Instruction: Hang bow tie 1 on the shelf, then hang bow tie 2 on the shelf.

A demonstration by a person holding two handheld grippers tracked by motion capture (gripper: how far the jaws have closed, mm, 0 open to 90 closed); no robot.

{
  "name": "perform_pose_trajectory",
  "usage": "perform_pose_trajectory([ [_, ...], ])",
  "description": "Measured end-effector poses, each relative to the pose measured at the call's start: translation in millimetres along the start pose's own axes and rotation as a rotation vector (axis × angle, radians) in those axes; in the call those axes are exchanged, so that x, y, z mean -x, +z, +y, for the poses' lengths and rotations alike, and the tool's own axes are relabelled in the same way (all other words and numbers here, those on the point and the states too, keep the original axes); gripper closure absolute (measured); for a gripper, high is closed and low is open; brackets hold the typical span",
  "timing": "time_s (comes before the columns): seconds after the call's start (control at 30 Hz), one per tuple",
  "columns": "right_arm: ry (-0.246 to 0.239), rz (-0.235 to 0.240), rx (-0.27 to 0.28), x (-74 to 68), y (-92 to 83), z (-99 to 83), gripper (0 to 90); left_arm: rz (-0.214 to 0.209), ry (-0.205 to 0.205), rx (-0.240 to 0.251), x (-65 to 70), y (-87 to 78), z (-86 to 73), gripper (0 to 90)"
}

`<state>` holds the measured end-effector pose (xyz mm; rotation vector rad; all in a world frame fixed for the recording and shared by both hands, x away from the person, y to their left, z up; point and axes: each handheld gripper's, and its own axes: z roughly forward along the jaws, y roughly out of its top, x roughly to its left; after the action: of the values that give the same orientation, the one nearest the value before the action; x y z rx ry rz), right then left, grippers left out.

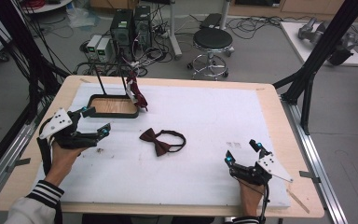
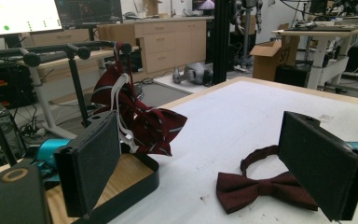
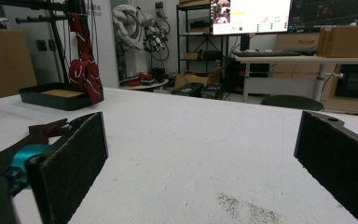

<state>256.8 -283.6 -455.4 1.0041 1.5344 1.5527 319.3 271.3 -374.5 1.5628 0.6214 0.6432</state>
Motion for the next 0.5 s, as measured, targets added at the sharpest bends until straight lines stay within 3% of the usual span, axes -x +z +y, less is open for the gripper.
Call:
perform_pose_trajectory([
  [0.5, -0.002, -0.001, 0.01, -0.6, -1.2, -0.4, 1.7, 0.005, 0.0, -0.009, -1.4, -0.1, -8.3, 13.9],
])
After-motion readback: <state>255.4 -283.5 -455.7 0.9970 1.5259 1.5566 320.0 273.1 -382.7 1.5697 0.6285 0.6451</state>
